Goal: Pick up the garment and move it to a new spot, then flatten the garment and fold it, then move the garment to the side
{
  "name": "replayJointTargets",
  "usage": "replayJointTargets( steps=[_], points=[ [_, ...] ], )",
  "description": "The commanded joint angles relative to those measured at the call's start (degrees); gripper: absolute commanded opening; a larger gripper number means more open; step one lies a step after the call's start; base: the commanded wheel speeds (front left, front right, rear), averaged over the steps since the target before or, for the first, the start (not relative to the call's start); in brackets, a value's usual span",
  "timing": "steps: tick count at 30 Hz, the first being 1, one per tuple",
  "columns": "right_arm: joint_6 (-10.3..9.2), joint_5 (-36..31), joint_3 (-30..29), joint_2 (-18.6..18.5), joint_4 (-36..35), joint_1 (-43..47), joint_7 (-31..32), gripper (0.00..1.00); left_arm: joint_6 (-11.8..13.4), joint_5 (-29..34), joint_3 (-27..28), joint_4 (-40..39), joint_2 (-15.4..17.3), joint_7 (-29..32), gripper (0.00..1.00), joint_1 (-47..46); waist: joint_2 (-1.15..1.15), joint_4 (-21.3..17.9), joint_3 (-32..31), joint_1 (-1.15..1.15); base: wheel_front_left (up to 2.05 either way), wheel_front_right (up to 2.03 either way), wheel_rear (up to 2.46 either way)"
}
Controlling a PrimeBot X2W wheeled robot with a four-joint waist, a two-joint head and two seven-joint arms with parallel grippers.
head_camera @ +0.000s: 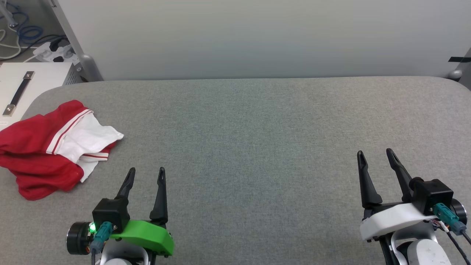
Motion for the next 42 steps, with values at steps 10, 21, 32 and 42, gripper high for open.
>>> replayJointTargets(
  steps=[10, 21, 32, 42],
  points=[
    [-0.04, 0.68, 0.61, 0.08, 2.23, -1.33, -1.76, 1.00, -0.89, -1.31, -0.42, 2.18, -0.23, -1.71, 1.00, 0.13, 0.00, 0.36, 0.01, 0.00, 0.00, 0.00, 0.00],
    [-0.04, 1.90, 2.85, 0.09, 1.77, -0.78, -3.04, 1.00, -0.92, -1.46, 0.20, 2.81, -0.26, -3.00, 1.00, 0.34, 0.00, 4.76, -0.85, 0.00, 0.00, 0.00, 0.00],
    [-0.05, 2.03, 6.79, 0.10, 2.58, -0.40, -4.33, 1.00, -1.29, -0.97, 2.10, 3.13, -0.29, -4.32, 1.00, 1.53, 0.00, 14.36, -2.29, 0.00, 0.00, 0.00, 0.00],
    [-0.05, 3.33, 9.19, 0.11, 3.63, -0.88, -5.45, 1.00, -2.39, -1.15, 3.09, 3.71, -0.31, -5.45, 1.00, 1.88, 0.00, 22.76, -2.40, 0.00, 0.00, 0.00, 0.00]
  ],
)
